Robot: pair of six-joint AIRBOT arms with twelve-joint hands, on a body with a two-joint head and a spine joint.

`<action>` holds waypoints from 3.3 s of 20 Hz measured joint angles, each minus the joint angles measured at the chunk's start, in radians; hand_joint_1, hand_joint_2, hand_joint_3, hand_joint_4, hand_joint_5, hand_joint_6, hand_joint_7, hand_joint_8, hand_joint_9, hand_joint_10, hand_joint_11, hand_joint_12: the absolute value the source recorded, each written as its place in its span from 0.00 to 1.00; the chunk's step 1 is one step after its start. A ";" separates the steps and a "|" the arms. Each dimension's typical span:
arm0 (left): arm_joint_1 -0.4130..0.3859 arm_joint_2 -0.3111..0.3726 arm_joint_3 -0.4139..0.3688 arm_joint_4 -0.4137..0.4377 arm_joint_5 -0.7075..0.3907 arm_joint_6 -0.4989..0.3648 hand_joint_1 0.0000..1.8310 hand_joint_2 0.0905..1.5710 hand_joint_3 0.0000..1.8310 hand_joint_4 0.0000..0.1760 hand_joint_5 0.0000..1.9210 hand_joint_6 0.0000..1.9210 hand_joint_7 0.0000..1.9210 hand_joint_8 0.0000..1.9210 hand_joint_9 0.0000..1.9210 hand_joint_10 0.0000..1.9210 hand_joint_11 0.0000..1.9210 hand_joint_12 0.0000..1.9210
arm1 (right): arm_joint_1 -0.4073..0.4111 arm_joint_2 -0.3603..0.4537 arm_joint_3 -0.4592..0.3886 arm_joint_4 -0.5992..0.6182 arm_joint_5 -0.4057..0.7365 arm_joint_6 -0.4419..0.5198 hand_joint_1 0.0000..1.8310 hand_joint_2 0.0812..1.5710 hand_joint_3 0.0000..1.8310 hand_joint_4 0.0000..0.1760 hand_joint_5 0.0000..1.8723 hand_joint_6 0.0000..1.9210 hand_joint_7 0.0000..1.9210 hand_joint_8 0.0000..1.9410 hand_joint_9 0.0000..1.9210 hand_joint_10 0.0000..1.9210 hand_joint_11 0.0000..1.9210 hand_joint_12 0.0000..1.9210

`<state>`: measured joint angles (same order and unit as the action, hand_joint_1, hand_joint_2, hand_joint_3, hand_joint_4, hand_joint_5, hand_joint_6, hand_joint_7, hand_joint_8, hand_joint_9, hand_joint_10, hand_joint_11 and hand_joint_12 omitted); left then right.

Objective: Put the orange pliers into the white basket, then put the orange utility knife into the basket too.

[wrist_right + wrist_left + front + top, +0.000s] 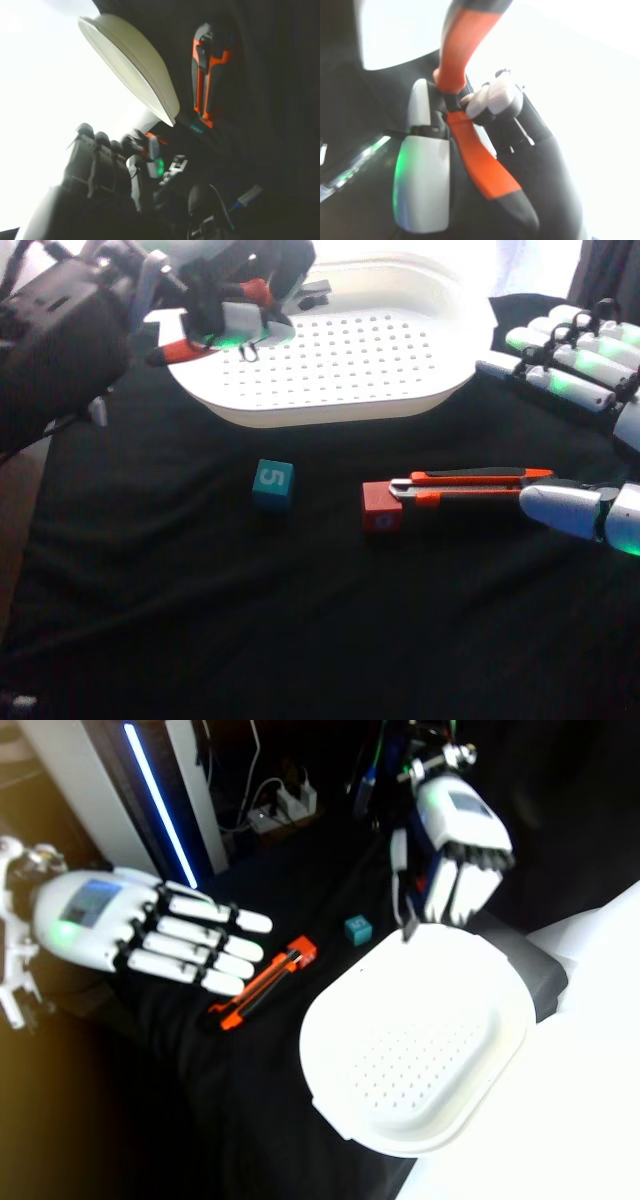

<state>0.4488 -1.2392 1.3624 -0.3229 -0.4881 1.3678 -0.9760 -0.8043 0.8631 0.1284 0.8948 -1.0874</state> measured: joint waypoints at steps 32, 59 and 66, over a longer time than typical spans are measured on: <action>0.544 0.315 -0.391 -0.119 -0.675 -0.182 0.27 0.94 0.00 0.00 0.08 0.08 0.14 0.00 0.00 0.31 0.00 0.54 | 0.076 -0.214 0.179 -0.013 -0.284 0.042 0.32 0.84 0.00 0.00 0.21 0.07 0.25 0.16 0.15 0.36 0.00 0.74; 0.605 0.319 -0.414 -0.138 -0.770 -0.199 0.21 0.95 0.00 0.03 0.00 0.26 0.15 0.00 0.04 0.20 0.00 0.43 | 0.267 -0.088 0.101 -0.069 -0.054 -0.013 0.66 0.83 0.00 0.15 0.42 1.00 0.57 1.00 0.69 1.00 0.72 1.00; 0.616 0.320 -0.417 -0.141 -0.776 -0.206 0.23 0.94 0.00 0.15 0.01 0.26 0.15 0.00 0.05 0.21 0.00 0.47 | 0.257 -0.058 0.048 -0.082 -0.055 -0.015 0.54 0.82 0.00 0.00 0.39 0.97 0.64 0.98 0.75 0.99 0.77 1.00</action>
<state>1.0649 -0.9195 0.9459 -0.4641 -1.2644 1.1622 -0.7185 -0.8623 0.9112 0.0467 0.8402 -1.1023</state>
